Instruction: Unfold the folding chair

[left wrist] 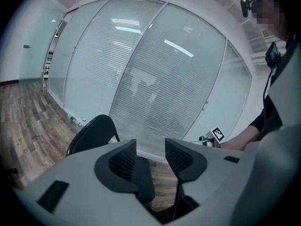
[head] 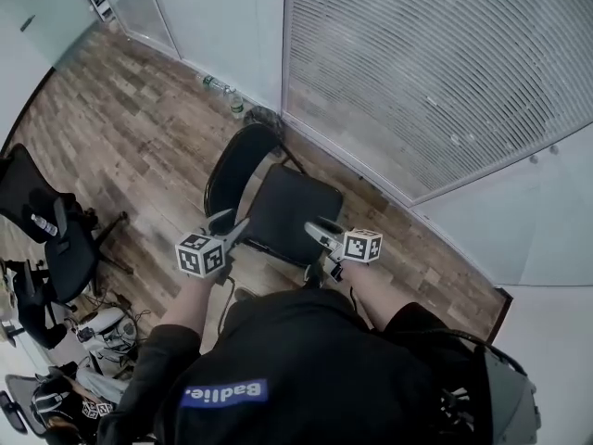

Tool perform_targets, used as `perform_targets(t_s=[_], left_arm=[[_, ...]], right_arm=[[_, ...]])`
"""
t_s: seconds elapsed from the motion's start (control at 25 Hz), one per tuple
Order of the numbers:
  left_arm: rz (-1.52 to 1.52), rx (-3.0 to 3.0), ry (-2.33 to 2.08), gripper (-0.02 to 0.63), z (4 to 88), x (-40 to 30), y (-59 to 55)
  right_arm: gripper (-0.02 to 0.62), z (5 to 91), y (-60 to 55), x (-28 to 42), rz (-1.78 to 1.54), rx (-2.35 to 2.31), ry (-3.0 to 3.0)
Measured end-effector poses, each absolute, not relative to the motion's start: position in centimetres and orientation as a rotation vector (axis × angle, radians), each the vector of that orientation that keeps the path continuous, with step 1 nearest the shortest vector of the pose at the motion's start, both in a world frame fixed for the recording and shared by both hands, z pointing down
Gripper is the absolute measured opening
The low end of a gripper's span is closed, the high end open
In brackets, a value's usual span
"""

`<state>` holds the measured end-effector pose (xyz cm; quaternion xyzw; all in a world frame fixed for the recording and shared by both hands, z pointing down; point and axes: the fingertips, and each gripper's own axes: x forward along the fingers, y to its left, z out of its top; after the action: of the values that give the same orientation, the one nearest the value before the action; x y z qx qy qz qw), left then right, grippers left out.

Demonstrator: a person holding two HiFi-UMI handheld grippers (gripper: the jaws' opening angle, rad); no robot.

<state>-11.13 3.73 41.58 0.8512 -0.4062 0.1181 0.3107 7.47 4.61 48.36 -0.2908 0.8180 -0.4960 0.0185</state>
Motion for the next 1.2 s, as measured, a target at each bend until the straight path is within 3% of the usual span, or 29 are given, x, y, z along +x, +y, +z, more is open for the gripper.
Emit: perform_targets(t_s=[0.32, 0.56, 0.84, 1.2], left_arm=[[0.179, 2.375, -0.975, 0.151, 35.6, -6.9, 5.8], [0.157, 2.459, -1.033, 0.088, 30.7, -7.0, 5.3], [0.188, 2.524, -1.104, 0.008, 27.9, -7.2, 6.1], [0.134, 2.530, -1.120, 0.006, 27.0, -7.6, 7.7]], right_arm=[[0.104, 40.7, 4.8, 3.5, -1.320, -0.765, 2.696], [0.037, 35.7, 4.5, 0.8, -1.096, -0.698, 2.832], [0.009, 31.1, 4.6, -2.0, -0.873, -0.631, 2.915], [0.005, 29.4, 6.5, -3.8, -0.669, -0.604, 3.022]])
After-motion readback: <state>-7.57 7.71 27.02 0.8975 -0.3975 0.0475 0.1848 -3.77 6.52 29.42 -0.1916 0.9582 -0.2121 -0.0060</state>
